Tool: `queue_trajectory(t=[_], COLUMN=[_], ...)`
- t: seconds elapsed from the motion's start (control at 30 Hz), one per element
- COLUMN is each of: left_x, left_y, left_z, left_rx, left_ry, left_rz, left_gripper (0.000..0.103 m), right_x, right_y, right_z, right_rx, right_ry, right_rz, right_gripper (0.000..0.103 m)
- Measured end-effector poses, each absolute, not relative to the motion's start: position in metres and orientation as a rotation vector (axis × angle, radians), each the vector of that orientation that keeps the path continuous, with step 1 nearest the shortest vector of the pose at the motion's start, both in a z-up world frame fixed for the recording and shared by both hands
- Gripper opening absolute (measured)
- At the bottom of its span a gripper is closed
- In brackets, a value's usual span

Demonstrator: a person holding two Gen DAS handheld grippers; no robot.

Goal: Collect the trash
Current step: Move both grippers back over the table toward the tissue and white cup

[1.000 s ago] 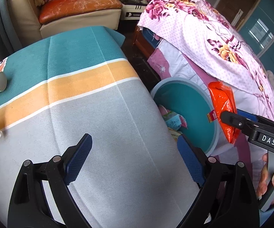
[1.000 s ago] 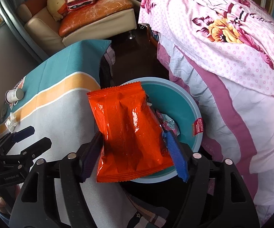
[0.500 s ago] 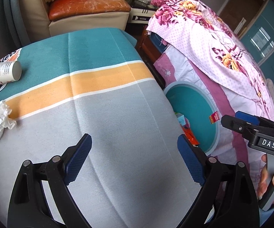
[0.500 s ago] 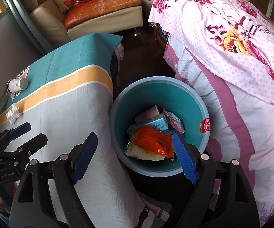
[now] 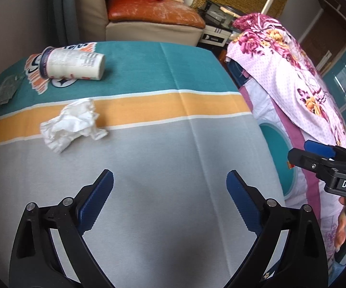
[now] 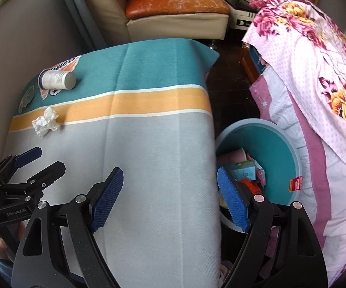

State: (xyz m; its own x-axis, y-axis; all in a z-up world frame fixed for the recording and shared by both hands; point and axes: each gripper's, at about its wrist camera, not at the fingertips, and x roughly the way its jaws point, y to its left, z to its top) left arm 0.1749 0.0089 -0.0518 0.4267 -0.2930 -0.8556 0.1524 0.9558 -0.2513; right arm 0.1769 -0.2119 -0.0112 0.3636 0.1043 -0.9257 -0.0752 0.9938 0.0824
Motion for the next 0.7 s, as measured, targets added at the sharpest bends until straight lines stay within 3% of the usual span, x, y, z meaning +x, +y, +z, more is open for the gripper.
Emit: queue_trajectory(t=[0.4, 0.7], left_x=[0.169, 0.177], left_y=[0.127, 0.202], left_z=[-0.059, -0.072], left_rx=[-0.187, -0.244], left_ry=[1.079, 1.082], left_rz=[-0.111, -0.002], left_gripper=[0.095, 0.095], right_x=[0.213, 0.252], right_y=[-0.083, -0.022], right_z=[-0.018, -0.045], right_rx=[-0.141, -0.111], right_ry=[1.231, 1.301], right_rz=[0.347, 0.463], right_gripper=[0.077, 0.077])
